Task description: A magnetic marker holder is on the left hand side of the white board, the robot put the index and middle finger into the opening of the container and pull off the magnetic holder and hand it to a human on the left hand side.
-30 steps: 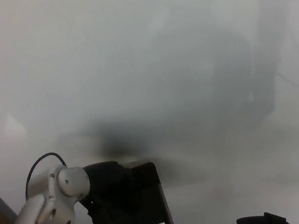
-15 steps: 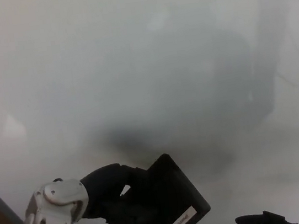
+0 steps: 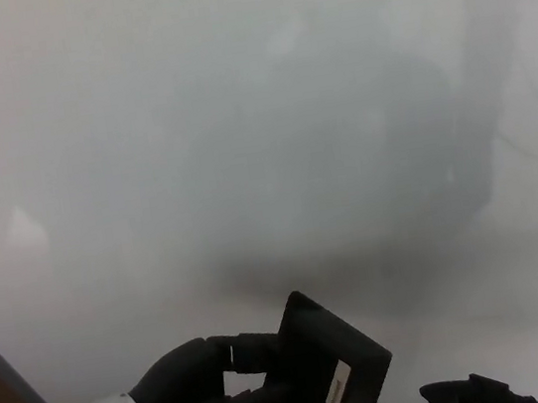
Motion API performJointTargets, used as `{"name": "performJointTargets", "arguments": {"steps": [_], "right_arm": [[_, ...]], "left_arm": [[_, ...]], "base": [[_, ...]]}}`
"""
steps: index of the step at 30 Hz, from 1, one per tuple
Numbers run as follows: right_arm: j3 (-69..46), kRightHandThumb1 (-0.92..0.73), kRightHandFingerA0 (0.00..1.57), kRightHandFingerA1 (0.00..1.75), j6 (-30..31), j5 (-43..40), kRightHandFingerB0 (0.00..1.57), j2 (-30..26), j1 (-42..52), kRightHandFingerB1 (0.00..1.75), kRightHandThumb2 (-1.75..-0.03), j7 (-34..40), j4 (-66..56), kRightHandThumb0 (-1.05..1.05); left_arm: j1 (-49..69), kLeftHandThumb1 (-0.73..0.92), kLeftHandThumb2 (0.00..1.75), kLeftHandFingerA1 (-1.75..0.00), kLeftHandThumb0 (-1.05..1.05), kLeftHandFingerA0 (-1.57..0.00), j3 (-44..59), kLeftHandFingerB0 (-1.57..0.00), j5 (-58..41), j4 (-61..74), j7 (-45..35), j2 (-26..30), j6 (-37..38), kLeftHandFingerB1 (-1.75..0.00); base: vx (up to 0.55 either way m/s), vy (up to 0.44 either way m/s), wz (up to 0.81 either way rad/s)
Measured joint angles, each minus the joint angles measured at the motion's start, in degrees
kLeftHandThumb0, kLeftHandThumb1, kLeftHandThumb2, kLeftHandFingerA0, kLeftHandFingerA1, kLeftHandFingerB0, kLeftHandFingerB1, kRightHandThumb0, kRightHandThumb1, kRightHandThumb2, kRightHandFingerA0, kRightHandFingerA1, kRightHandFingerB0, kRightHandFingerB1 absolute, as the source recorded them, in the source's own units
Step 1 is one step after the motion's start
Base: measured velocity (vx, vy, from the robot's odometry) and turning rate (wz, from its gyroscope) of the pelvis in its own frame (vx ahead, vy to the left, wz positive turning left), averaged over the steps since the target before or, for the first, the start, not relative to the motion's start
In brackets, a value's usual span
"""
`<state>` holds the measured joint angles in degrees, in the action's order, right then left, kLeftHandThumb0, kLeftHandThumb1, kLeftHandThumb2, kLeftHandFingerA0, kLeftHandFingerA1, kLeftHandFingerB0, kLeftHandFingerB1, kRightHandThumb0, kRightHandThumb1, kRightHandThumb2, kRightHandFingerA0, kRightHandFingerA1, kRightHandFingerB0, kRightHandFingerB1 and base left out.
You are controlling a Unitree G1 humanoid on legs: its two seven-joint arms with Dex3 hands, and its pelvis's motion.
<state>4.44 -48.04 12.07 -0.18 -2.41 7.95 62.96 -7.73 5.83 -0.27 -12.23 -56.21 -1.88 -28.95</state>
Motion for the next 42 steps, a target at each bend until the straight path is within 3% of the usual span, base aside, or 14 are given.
{"name": "performJointTargets", "arguments": {"steps": [1, 3, 9, 14, 15, 30, 31, 33, 34, 35, 36, 40, 41, 42], "right_arm": [[0.0, -0.71, 0.84, 0.51, 0.0, 0.0, 0.69, 0.0, 0.0, 0.47, -0.62, 0.0, 0.0, -0.50], [0.0, -0.71, 0.83, 0.51, 0.0, 0.0, 0.69, 0.0, -0.1, 0.47, -0.62, 0.0, 0.0, -0.50], [0.2, -0.71, 0.84, 0.51, 0.0, 0.1, 0.70, 0.1, -0.2, 0.47, -0.62, 0.0, 0.0, -0.49], [0.4, -0.71, 0.84, 0.51, 0.0, 0.2, 0.71, 0.1, -0.3, 0.48, -0.62, 0.0, 0.0, -0.50], [0.4, -0.70, 0.84, 0.51, 0.0, 0.2, 0.71, 0.1, -0.3, 0.48, -0.62, 0.0, 0.0, -0.50], [1.3, -0.71, 0.86, 0.52, 0.0, 0.9, 0.70, 0.1, -0.9, 0.47, -0.62, 0.0, 0.0, -0.52], [1.3, -0.71, 0.84, 0.52, 0.0, 1.0, 0.69, 0.1, -0.9, 0.47, -0.62, 0.0, 0.0, -0.52], [1.4, -0.71, 0.85, 0.52, 0.0, 1.0, 0.69, 0.1, -1.1, 0.47, -0.62, 0.0, 0.0, -0.52], [1.5, -0.71, 0.85, 0.52, 0.0, 1.1, 0.69, 0.1, -1.3, 0.47, -0.62, 0.0, 0.0, -0.52], [1.5, -0.71, 0.85, 0.52, 0.0, 1.1, 0.69, 0.1, -1.3, 0.47, -0.62, 0.0, 0.0, -0.53], [1.6, -0.71, 0.85, 0.51, 0.0, 1.1, 0.68, 0.1, -1.5, 0.47, -0.62, 0.0, 0.0, -0.53], [1.7, -0.71, 0.86, 0.52, 0.0, 1.2, 0.68, 0.1, -2.1, 0.47, -0.62, 0.0, 0.0, -0.53], [1.8, -0.70, 0.84, 0.52, 0.0, 1.2, 0.69, 0.1, -2.3, 0.47, -0.62, 0.0, 0.0, -0.52], [1.8, -0.70, 0.84, 0.52, 0.0, 1.2, 0.69, 0.1, -2.3, 0.47, -0.62, 0.0, 0.0, -0.52]], "left_arm": [[0.5, 0.66, 0.60, -1.11, -0.42, -1.01, 0.7, -0.87, -0.9, 0.5, -0.1, -0.3, -0.4, -0.58], [1.4, 0.68, 0.61, -0.99, -0.47, -1.04, 2.0, -0.86, -2.4, 1.2, -0.4, -0.7, -1.1, -0.55], [4.3, 0.66, 0.60, -0.81, -0.49, -0.99, 6.2, -0.84, -8.1, 4.7, -0.9, -2.6, -3.7, -0.54], [6.3, 0.66, 0.60, -0.88, -0.53, -0.97, 8.4, -0.81, -11.9, 7.5, -0.9, -3.5, -5.0, -0.56], [6.9, 0.67, 0.60, -1.02, -0.55, -0.93, 9.0, -0.76, -13.0, 8.4, -0.9, -3.7, -5.3, -0.60], [11.2, 0.70, 0.61, -1.01, -0.60, -0.91, 15.8, -0.78, -24.7, 15.8, -0.9, -5.3, -8.6, -0.61], [11.3, 0.56, 0.92, -0.91, -0.65, -0.81, 16.1, -0.65, -25.3, 16.1, -0.9, -5.4, -8.7, -0.69], [11.7, 0.57, 1.05, -0.92, -0.52, -0.83, 17.1, -0.66, -26.9, 17.0, -0.9, -5.5, -9.0, -0.76], [12.0, 0.57, 1.05, -0.92, -0.52, -0.83, 17.8, -0.66, -28.1, 17.6, -0.9, -5.5, -9.2, -0.76], [12.1, 0.56, 0.94, -0.91, -0.67, -0.81, 18.1, -0.64, -28.5, 17.9, -0.8, -5.5, -9.2, -0.70], [12.3, 0.76, 0.62, -0.94, -0.66, -0.79, 18.6, -0.66, -29.3, 18.4, -0.8, -5.5, -9.3, -0.62], [12.8, 0.77, 0.62, -0.89, -0.65, -0.76, 20.6, -0.62, -32.2, 19.9, -0.8, -5.5, -9.6, -0.63], [12.9, 0.56, 0.95, -0.91, -0.71, -0.81, 21.2, -0.64, -33.2, 20.2, -0.8, -5.5, -9.7, -0.71], [12.9, 0.56, 0.95, -0.93, -0.68, -0.82, 21.5, -0.66, -33.6, 20.3, -0.8, -5.4, -9.8, -0.76]], "base": [[0.00, 0.000, 0.00], [0.00, 0.000, 0.00], [0.00, 0.000, 0.00], [0.00, 0.000, 0.00], [0.00, 0.000, 0.00], [0.00, 0.000, 0.00], [0.00, 0.000, 0.00], [0.00, 0.000, 0.00], [0.00, 0.000, 0.00], [0.00, 0.000, 0.00], [0.00, 0.000, 0.00], [0.00, 0.000, 0.00], [0.00, 0.000, 0.00], [0.00, 0.000, 0.00]]}}
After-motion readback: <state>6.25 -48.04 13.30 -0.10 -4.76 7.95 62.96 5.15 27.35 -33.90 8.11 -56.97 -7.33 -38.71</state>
